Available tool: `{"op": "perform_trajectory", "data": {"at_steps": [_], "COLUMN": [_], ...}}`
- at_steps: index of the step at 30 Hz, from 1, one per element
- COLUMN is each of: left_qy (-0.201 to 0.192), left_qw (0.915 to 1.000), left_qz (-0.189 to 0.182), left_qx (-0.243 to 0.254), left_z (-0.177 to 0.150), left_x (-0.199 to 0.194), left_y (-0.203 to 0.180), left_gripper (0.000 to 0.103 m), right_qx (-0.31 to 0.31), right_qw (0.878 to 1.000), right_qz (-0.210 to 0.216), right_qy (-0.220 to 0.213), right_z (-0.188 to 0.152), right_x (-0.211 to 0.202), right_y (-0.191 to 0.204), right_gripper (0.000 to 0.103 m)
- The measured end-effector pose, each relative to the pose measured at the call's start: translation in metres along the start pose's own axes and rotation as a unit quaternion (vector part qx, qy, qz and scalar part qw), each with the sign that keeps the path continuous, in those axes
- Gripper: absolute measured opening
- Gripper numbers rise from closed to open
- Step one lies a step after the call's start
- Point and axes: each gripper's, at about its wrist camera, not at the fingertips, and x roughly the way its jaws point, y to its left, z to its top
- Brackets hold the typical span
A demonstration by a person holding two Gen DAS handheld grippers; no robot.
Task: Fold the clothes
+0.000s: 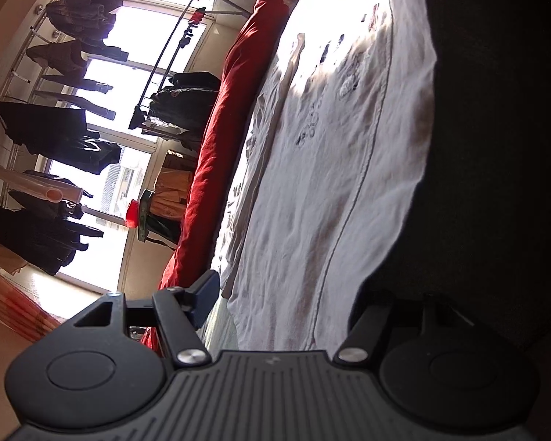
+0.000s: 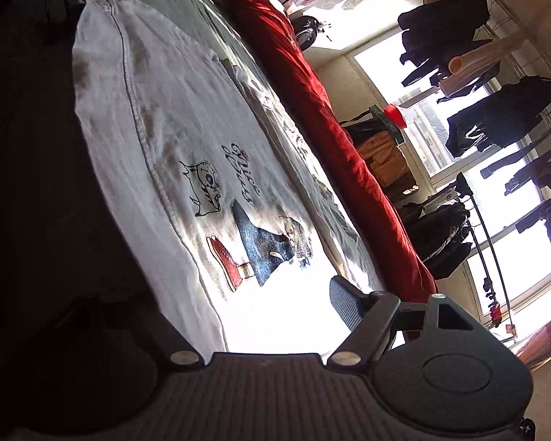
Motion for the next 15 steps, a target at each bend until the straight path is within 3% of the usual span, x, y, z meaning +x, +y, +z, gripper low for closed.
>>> {"op": "perform_trajectory", "data": {"at_steps": [5, 10, 15], "left_qy": [0.002, -0.008, -0.012], "left_qw": [0.9999, 0.999, 0.9988], "left_qz": [0.0, 0.018, 0.033], "left_qx": [-0.017, -0.04, -0.033], "left_z": [0.002, 0.004, 0.009], "left_x": [0.009, 0.009, 0.018], "left_y": [0.005, 0.026, 0.04], "left_gripper": [0.068, 0.068, 0.068], "right_qx": [0.014, 0.021, 0.021], "right_qw": [1.0, 0.999, 0.999], "right_qz": [-0.01, -0.028, -0.05], "right_qy": [0.018, 0.009, -0.001], "right_z": [-0.012, -0.007, 0.002], "right_x": [0.007, 0.008, 0.014], "right_y": [-0.004, -0.016, -0.035], "right_gripper": [0.081, 0.081, 0.081]}}
